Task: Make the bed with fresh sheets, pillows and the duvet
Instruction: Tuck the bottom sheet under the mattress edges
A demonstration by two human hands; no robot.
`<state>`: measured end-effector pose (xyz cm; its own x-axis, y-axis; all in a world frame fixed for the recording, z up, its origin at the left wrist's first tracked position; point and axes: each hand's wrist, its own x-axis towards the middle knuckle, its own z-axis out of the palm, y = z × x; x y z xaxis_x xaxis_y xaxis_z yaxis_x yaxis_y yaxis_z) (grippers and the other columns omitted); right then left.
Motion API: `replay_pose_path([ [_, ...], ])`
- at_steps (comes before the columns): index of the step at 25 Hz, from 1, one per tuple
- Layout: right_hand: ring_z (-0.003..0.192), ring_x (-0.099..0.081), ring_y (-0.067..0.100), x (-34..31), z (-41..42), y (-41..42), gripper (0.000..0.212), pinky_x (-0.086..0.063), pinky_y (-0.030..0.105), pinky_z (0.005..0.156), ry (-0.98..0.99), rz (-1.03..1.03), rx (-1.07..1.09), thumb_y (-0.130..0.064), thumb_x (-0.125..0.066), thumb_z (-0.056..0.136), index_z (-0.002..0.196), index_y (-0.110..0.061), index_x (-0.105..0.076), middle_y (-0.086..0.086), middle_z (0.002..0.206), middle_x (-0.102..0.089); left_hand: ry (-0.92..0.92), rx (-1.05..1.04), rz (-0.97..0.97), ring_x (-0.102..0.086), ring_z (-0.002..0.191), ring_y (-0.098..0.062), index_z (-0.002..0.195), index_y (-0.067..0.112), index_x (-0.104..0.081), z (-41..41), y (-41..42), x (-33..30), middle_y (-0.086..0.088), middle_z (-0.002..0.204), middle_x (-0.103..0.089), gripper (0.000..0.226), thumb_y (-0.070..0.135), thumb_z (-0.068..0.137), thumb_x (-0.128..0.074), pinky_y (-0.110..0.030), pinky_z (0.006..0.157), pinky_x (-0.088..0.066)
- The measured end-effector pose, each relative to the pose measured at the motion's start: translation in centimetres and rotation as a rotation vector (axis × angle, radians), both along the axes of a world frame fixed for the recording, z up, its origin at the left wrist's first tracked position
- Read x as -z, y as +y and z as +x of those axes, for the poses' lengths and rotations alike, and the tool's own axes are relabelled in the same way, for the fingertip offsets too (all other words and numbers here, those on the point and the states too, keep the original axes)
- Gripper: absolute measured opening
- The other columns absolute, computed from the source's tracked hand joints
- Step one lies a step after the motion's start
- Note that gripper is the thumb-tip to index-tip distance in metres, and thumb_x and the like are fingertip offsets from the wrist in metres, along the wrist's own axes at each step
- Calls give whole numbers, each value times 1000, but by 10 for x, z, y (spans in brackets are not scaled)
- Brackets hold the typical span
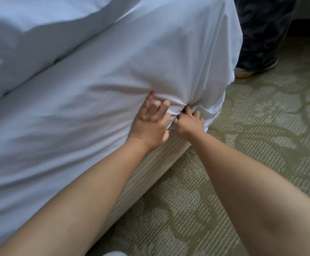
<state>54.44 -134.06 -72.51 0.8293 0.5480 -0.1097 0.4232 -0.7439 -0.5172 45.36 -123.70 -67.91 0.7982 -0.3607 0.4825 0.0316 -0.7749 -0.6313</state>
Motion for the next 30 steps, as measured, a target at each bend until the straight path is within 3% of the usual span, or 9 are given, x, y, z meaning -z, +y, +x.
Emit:
replay_pose_path([
  [5, 108, -56, 32, 21, -6, -44, 30, -39, 41, 93, -464, 342, -14, -21, -49, 86, 108, -24, -70, -7, 120, -65, 98, 15, 128, -48, 114, -30, 84, 12, -71, 5, -6, -11, -14, 119, -64, 31, 32, 60, -75, -52, 110, -21],
  [8, 117, -54, 30, 21, -10, -49, 34, -39, 41, 99, -571, 335, -23, -25, -43, 85, 104, -19, -70, 0, 119, -65, 149, -56, 276, -50, 127, -26, 112, 25, -68, 8, -10, -14, -8, 134, -57, 45, 44, 72, -67, -50, 111, -17],
  [10, 133, -38, 29, 16, -9, -43, 42, -31, 42, 107, -243, 359, 247, -30, -45, 92, 133, -23, -51, 5, 144, -43, 178, -115, 366, -40, 136, -24, 132, 29, -56, 10, -12, -15, -6, 145, -46, 54, 49, 82, -51, -52, 112, -8],
  [12, 134, -34, 32, 7, -2, -38, 64, -33, 45, 109, 419, 604, 684, -32, -55, 92, 148, -23, -25, 10, 151, -28, 242, -174, 412, -25, 144, -25, 146, 27, -36, 13, -12, -13, -8, 154, -29, 59, 47, 90, -34, -53, 111, 5],
  [13, 127, -44, 32, 5, 1, -35, 63, -40, 43, 103, 673, 806, 792, -27, -58, 91, 146, -19, -29, 12, 145, -38, 282, -204, 422, -18, 146, -26, 149, 25, -27, 14, -11, -13, -9, 157, -21, 61, 46, 92, -29, -53, 109, 11],
  [15, 97, -59, 26, 4, 6, -28, 28, -49, 32, 82, 726, 1034, 833, -11, -56, 88, 117, -11, -59, 9, 108, -63, 275, -205, 431, -15, 146, -25, 150, 21, -24, 16, -8, -13, -8, 158, -19, 64, 46, 92, -25, -53, 110, 12],
  [18, 76, -48, 20, 3, 0, -26, 21, -37, 28, 62, 271, 876, 646, -14, -47, 91, 72, -18, -56, -1, 77, -55, 203, -165, 438, -22, 145, -24, 148, 15, -30, 18, -1, -10, -8, 155, -27, 68, 46, 88, -21, -52, 113, 5],
  [23, 128, -39, 14, 18, 4, -41, 29, -24, 32, 103, -266, 488, 215, -21, -46, 93, 112, -21, -68, -10, 128, -57, 178, -99, 435, -27, 143, -24, 146, 14, -36, 21, 1, -9, -8, 153, -32, 69, 51, 87, -34, -52, 114, -3],
  [30, 143, -15, 24, -2, 50, -23, 50, 0, 40, 117, -188, -46, -21, -28, -24, 98, 145, -19, -36, 1, 151, -34, 167, 1, 405, -38, 138, -21, 140, 13, -46, 36, 0, -11, -6, 147, -43, 71, 49, 81, -28, -52, 115, -7],
])
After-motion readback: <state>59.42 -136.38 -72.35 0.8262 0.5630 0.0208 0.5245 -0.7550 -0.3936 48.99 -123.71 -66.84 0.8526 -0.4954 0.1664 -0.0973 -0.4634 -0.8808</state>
